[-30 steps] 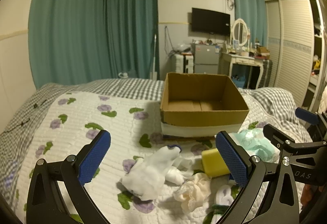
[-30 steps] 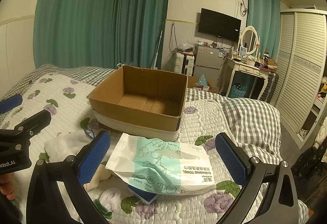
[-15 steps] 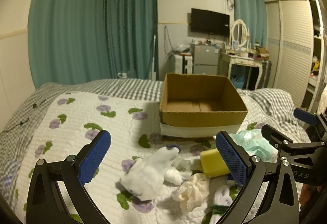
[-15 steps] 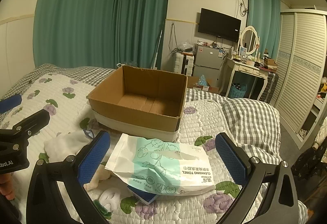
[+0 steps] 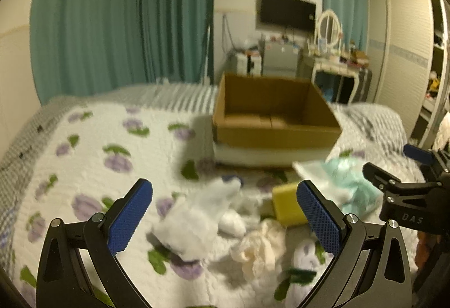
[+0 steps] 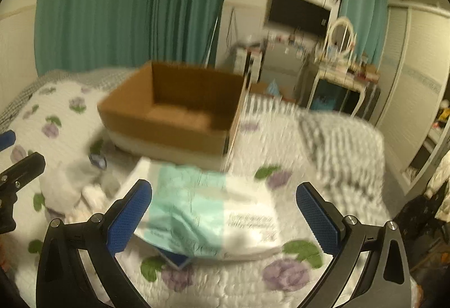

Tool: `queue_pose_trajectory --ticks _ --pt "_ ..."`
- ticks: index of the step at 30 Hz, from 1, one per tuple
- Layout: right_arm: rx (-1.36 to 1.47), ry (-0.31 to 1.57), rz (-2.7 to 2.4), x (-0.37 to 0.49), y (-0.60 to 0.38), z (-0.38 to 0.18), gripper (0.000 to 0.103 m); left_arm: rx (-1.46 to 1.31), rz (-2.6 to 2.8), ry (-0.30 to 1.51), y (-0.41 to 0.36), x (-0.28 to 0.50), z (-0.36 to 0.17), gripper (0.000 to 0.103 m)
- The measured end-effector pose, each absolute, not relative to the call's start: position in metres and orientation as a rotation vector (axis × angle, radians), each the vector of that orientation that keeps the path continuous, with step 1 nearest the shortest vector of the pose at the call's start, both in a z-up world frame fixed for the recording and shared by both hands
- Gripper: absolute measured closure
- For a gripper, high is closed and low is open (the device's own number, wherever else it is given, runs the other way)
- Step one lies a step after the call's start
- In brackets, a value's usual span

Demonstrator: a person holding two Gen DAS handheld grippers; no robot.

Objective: Organize soft objects
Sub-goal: 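Grasp the crumpled white cloth with the left tool while the right grasps the towel bag, then carry the cloth and towel bag into the cardboard box and open both tools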

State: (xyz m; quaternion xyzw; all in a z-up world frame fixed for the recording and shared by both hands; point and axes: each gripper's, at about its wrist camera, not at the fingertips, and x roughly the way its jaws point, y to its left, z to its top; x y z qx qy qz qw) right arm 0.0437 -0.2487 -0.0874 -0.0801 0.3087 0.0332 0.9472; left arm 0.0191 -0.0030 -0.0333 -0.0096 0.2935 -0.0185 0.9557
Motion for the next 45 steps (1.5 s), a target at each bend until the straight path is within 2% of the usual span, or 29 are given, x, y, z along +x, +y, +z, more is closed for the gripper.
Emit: queue_pose_trajectory --ticks 8,13,15,16,17,20,21,22,23,24,26,29,31,36,45 --pt "-0.23 0.821 0.088 0.07 -0.237 -0.139 0.0 -0.025 -0.029 0.786 -0.012 0.027 -0.081 0.0" --pt "-0.283 0.901 0.077 0.077 -0.23 -0.162 0.001 0.03 -0.038 0.84 -0.027 0.028 -0.097 0.0" --pt "-0.295 0.907 0.088 0.076 -0.228 -0.164 0.009 0.042 -0.038 0.85 -0.029 0.031 -0.102 0.0" --pt "-0.283 0.906 0.113 0.073 -0.228 -0.163 0.021 0.047 -0.039 0.856 -0.03 0.031 -0.104 0.002" --pt "-0.263 0.903 0.138 0.07 -0.228 -0.16 0.038 0.05 -0.043 0.861 -0.031 0.032 -0.106 0.006" --pt "-0.228 0.882 0.165 0.06 -0.231 -0.153 0.062 0.072 -0.051 0.881 -0.034 0.035 -0.114 0.007" --pt "-0.216 0.874 0.172 0.057 -0.233 -0.15 0.066 0.083 -0.059 0.886 -0.035 0.036 -0.117 0.008" --pt "-0.205 0.865 0.175 0.055 -0.235 -0.146 0.075 0.094 -0.066 0.89 -0.038 0.037 -0.119 0.013" --pt "-0.194 0.855 0.178 0.054 -0.234 -0.142 0.078 0.103 -0.076 0.894 -0.04 0.037 -0.12 0.023" --pt "-0.177 0.84 0.184 0.051 -0.237 -0.137 0.079 0.108 -0.097 0.902 -0.042 0.037 -0.122 0.029" --pt "-0.145 0.819 0.193 0.048 -0.241 -0.128 0.084 0.092 -0.147 0.931 -0.043 0.039 -0.124 0.062" --pt "-0.124 0.795 0.194 0.041 -0.245 -0.117 0.085 0.074 -0.181 0.956 -0.043 0.038 -0.124 0.083" --pt "-0.109 0.784 0.194 0.035 -0.248 -0.11 0.086 0.073 -0.183 0.95 -0.042 0.032 -0.118 0.088" --pt "-0.097 0.736 0.195 0.017 -0.253 -0.088 0.086 0.036 -0.21 0.909 -0.039 0.014 -0.091 0.094" --pt "-0.109 0.656 0.227 -0.002 -0.254 -0.039 0.086 0.032 -0.211 0.814 -0.032 0.005 -0.037 0.095"
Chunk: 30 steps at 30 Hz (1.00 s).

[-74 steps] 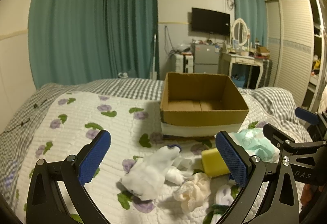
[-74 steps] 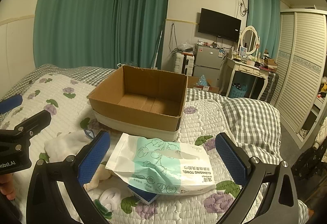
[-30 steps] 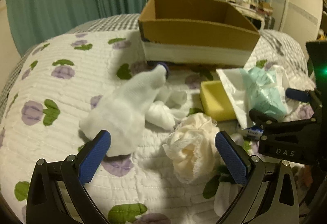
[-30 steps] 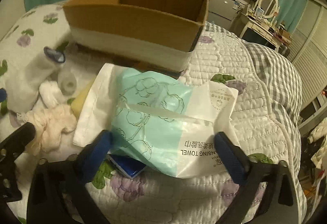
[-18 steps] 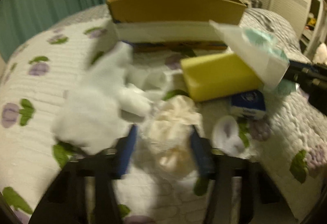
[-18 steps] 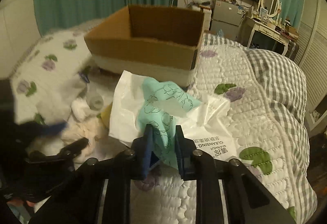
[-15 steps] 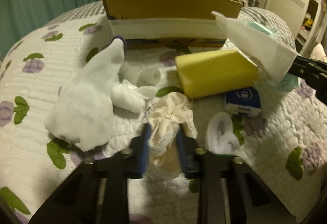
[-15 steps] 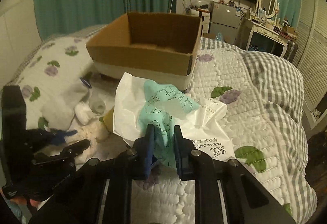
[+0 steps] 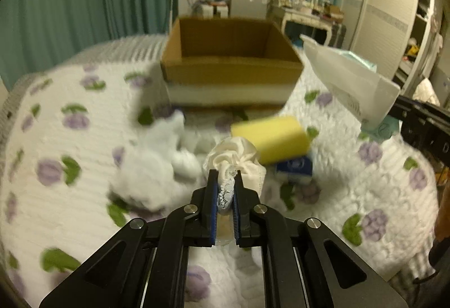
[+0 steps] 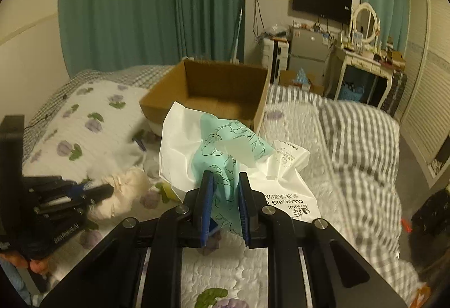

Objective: Organize soft objects
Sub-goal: 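Carry the cloth and towel bag into the cardboard box and open both tools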

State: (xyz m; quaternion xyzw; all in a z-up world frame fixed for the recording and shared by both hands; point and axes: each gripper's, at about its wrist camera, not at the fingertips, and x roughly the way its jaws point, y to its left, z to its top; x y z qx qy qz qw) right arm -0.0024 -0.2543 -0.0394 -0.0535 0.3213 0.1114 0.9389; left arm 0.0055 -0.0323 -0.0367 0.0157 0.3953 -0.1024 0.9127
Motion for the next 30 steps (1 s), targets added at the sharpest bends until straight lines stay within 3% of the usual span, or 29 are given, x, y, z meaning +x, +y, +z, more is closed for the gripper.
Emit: queue_pose_trajectory --ticks 10,15,19,25,30 --pt "-0.205 0.472 0.268 0.031 -0.239 0.047 0.086 0.088 -0.211 0.638 -0.037 0.062 0.057 0.095" --pt "-0.257 0.448 0.287 0.082 -0.22 0.059 0.086 0.075 -0.203 0.589 -0.038 0.109 0.078 0.095" --pt "-0.231 0.503 0.329 0.142 -0.207 0.04 0.086 0.086 -0.18 0.606 -0.041 0.155 0.066 0.095" --pt "-0.205 0.637 0.367 0.214 -0.195 -0.015 0.087 0.129 -0.155 0.705 -0.043 0.218 0.003 0.095" --pt "-0.216 0.698 0.369 0.24 -0.192 -0.052 0.087 0.147 -0.16 0.726 -0.046 0.23 -0.028 0.093"
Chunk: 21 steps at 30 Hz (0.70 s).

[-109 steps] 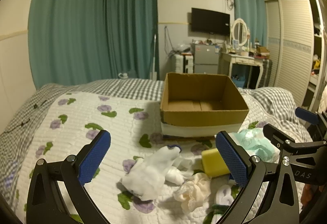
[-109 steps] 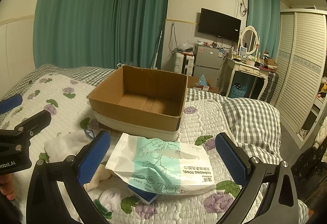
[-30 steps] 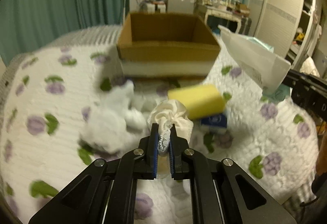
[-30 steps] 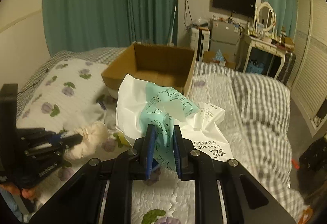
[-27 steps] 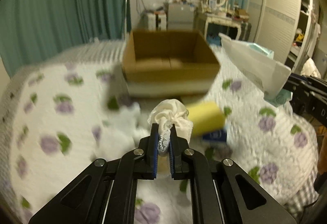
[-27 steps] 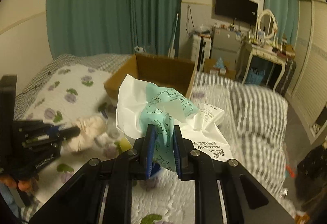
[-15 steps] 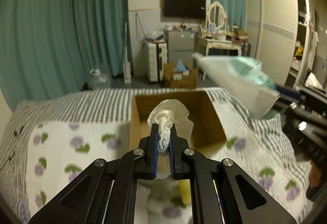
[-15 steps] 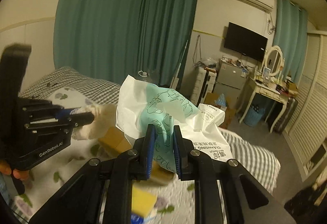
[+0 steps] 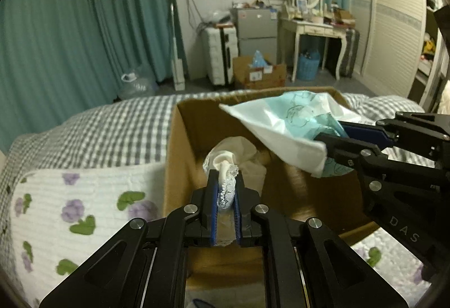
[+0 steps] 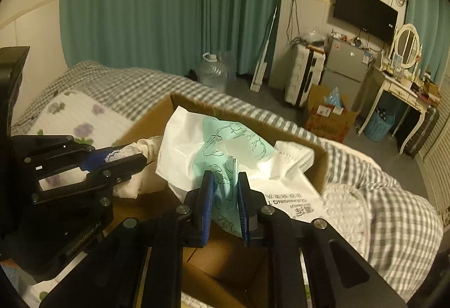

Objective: Organize soft objects
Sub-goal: 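Carry the cloth and towel bag into the cardboard box and open both tools, then withdraw both tools from the box back over the bed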

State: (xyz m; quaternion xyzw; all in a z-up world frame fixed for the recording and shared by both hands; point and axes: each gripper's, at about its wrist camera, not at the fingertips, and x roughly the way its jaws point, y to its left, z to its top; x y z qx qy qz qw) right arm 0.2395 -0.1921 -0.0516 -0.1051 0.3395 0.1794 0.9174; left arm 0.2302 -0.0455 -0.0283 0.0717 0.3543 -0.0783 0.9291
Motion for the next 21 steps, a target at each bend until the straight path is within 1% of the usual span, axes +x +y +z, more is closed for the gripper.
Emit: queue_pose_trajectory --ticks 1,3,4,5,6,7,8,9,10,11,12,14,15,17,18,19,20,21 --pt "-0.209 0.7 0.374 0.239 -0.193 -0.055 0.086 0.147 -0.16 0.726 -0.045 0.231 -0.031 0.088" --pt "-0.187 0.692 0.381 0.242 -0.197 -0.054 0.079 0.127 -0.18 0.722 -0.044 0.229 -0.032 0.087" --pt "-0.174 0.685 0.379 0.241 -0.199 -0.052 0.067 0.123 -0.188 0.722 -0.043 0.228 -0.032 0.087" --pt "-0.167 0.677 0.366 0.239 -0.202 -0.052 0.048 0.126 -0.188 0.727 -0.044 0.227 -0.031 0.086" --pt "-0.162 0.659 0.337 0.236 -0.205 -0.048 0.041 0.133 -0.183 0.737 -0.045 0.224 -0.03 0.085" --pt "-0.158 0.645 0.326 0.231 -0.206 -0.044 0.037 0.133 -0.175 0.74 -0.044 0.221 -0.028 0.079" --pt "-0.149 0.632 0.321 0.226 -0.209 -0.037 0.037 0.129 -0.171 0.741 -0.044 0.218 -0.026 0.071" --pt "-0.142 0.629 0.316 0.223 -0.212 -0.031 0.037 0.125 -0.165 0.74 -0.043 0.214 -0.023 0.066" --pt "-0.133 0.621 0.308 0.217 -0.215 -0.023 0.036 0.128 -0.159 0.737 -0.041 0.208 -0.02 0.058" --pt "-0.129 0.606 0.296 0.208 -0.22 -0.013 0.032 0.134 -0.158 0.731 -0.039 0.201 -0.014 0.05" --pt "-0.131 0.592 0.287 0.2 -0.223 -0.004 0.029 0.136 -0.156 0.723 -0.037 0.194 -0.009 0.046" --pt "-0.135 0.553 0.269 0.178 -0.23 0.016 0.018 0.123 -0.157 0.691 -0.031 0.174 0.008 0.035" --pt "-0.137 0.537 0.261 0.166 -0.234 0.026 0.015 0.116 -0.157 0.679 -0.027 0.166 0.014 0.031" --pt "-0.148 0.525 0.235 0.14 -0.241 0.045 0.007 0.108 -0.157 0.651 -0.021 0.145 0.032 0.018" --pt "-0.154 0.522 0.221 0.13 -0.243 0.052 0.007 0.111 -0.153 0.635 -0.017 0.134 0.041 0.015" --pt "-0.164 0.521 0.205 0.114 -0.244 0.061 0.006 0.113 -0.149 0.618 -0.014 0.122 0.049 0.009" --pt "-0.17 0.518 0.195 0.103 -0.245 0.067 0.003 0.119 -0.146 0.604 -0.01 0.11 0.057 0.003" --pt "-0.178 0.517 0.177 0.09 -0.244 0.074 0.001 0.127 -0.148 0.591 -0.007 0.098 0.065 0.0"
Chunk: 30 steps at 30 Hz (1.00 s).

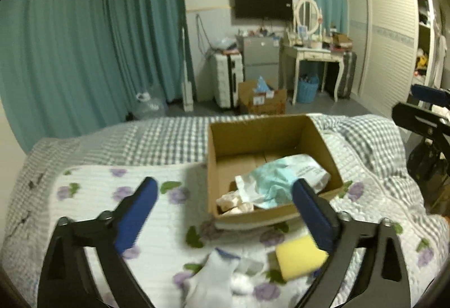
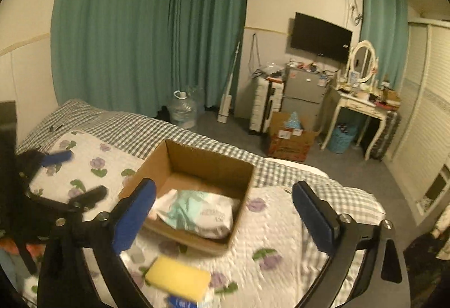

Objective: Organize soft objects
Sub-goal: 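Withdraw both tools from the box back over the bed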

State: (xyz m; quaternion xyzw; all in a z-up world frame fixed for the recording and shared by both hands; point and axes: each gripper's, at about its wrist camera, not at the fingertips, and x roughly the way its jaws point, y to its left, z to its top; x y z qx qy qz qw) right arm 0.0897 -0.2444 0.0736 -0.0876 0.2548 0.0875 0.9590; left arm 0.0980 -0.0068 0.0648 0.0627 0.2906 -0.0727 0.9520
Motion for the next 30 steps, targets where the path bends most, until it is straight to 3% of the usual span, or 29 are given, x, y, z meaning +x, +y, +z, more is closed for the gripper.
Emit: queue_pose_trajectory --ticks 9,13,21,30 --pt "-0.157 0.566 0.161 -0.002 -0.229 0.082 0.0 0.174 -0.211 0.602 0.013 0.022 0.086 0.0" --pt "-0.117 0.607 0.13 -0.026 -0.22 0.044 0.0 0.173 -0.229 0.664 0.017 -0.002 0.06 0.0" --pt "-0.071 0.824 0.109 -0.007 -0.201 -0.091 0.001 0.157 -0.176 0.782 0.028 -0.009 -0.024 0.0" --pt "-0.097 1.002 0.211 0.017 -0.169 -0.17 0.023 0.109 -0.112 0.877 0.046 0.005 -0.071 0.0"
